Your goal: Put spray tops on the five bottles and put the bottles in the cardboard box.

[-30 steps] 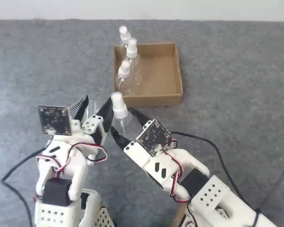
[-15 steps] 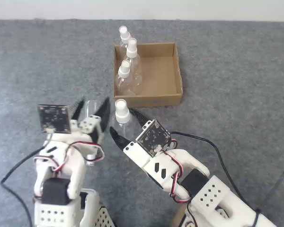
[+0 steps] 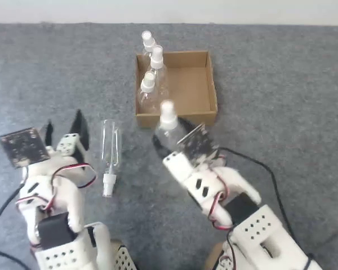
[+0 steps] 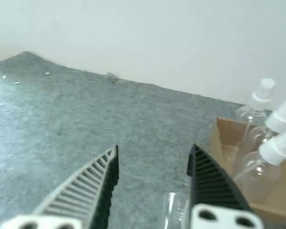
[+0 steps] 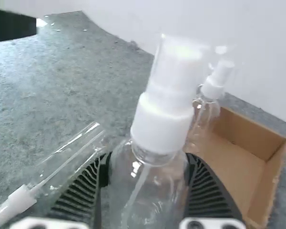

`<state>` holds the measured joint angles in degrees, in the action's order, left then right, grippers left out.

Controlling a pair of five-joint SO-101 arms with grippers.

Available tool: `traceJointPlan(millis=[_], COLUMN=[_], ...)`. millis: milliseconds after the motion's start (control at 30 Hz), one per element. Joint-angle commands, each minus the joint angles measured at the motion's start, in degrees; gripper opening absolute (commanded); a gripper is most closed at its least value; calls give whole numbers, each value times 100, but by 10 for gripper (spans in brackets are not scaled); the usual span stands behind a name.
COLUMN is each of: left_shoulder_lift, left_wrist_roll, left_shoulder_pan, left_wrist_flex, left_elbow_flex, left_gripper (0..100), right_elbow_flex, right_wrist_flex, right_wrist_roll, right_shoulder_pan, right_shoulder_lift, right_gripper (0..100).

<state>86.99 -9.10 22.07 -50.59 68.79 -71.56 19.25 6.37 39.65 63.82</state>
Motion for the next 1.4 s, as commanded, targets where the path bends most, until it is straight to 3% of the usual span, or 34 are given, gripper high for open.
traceJointPlan(millis=[0, 200, 433, 800, 1367], left_shoulder_lift=[88, 88, 88, 88, 88], left_wrist_roll=[9, 9, 9, 18, 9], left_shoulder_pan=[475, 677, 686, 721, 835], left_wrist_flex=[-18, 18, 18, 176, 360], left_elbow_flex=[101, 655, 989, 1534, 1684], left_gripper=[227, 228, 228, 228, 229], right_elbow_flex=[1116, 1916, 3481, 4967, 7200], right_wrist_flex=[470, 462, 374, -1068, -1596], right_wrist_roll=[62, 70, 26, 18, 18], right_shoulder_pan=[-681, -1165, -1516, -1842, -2141], right_shoulder_lift=[119, -224, -2123, -5077, -8084], right_gripper=[80, 80, 80, 84, 80])
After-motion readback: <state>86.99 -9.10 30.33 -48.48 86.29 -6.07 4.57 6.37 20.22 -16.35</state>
